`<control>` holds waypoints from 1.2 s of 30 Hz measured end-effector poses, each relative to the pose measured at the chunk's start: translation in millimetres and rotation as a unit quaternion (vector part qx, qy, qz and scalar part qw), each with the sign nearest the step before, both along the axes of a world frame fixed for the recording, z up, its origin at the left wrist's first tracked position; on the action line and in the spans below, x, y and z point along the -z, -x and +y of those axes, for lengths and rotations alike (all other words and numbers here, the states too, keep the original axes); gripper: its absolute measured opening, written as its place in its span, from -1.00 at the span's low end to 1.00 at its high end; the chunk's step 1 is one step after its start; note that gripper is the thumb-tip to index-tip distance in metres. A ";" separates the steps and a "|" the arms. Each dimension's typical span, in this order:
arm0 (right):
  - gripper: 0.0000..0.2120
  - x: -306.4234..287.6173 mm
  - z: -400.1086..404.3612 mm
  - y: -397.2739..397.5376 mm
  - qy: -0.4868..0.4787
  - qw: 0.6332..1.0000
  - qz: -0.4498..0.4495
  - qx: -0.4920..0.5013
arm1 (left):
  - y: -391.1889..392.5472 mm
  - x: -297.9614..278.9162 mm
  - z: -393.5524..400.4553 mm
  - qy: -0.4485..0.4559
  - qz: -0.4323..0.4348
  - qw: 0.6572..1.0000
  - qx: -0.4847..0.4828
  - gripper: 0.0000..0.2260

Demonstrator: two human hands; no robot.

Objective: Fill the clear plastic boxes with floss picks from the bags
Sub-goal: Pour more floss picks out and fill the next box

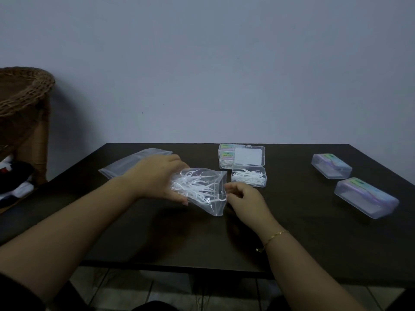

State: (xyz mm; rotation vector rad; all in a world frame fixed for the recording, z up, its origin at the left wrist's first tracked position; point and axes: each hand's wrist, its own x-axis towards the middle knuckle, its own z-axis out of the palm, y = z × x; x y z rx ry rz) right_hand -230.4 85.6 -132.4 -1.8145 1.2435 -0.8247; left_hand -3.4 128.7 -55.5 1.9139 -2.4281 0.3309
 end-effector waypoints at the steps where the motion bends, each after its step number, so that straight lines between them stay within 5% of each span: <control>1: -0.85 -1.3 0.7 1.0 0.002 1.000 0.008 -0.005 | 0.7 -1.1 -0.6 0.001 -0.010 1.000 0.006 -0.08; 5: -0.79 -2.5 1.2 5.9 0.028 0.994 0.100 -0.028 | 2.6 -5.4 -0.9 0.013 -0.037 0.999 0.020 -0.13; 8: -0.94 -4.6 2.1 3.3 0.052 0.988 0.141 -0.021 | 3.9 -8.4 -0.3 0.012 -0.065 0.997 0.034 -0.08; 17: -0.90 -4.5 1.1 3.1 0.066 0.990 0.125 0.000 | 3.6 -27.0 -1.9 -0.011 -0.147 0.988 0.037 0.04; 21: -0.65 -4.0 1.8 1.8 0.073 0.982 0.170 -0.029 | 5.6 -28.9 -4.0 -0.015 -0.165 0.985 0.038 0.01; 26: -0.93 -1.4 1.0 -0.5 0.093 0.981 0.173 -0.008 | 9.0 -35.8 -4.0 -0.015 -0.181 0.982 0.045 -0.04; 34: -0.66 -4.8 3.3 0.0 0.090 0.981 0.168 -0.025 | 13.2 -47.3 -3.6 0.006 -0.201 0.978 0.059 -0.05; 36: -0.73 -4.3 2.9 -0.4 0.097 0.978 0.181 -0.030 | 13.1 -47.3 -4.2 0.033 -0.205 0.974 0.087 -0.07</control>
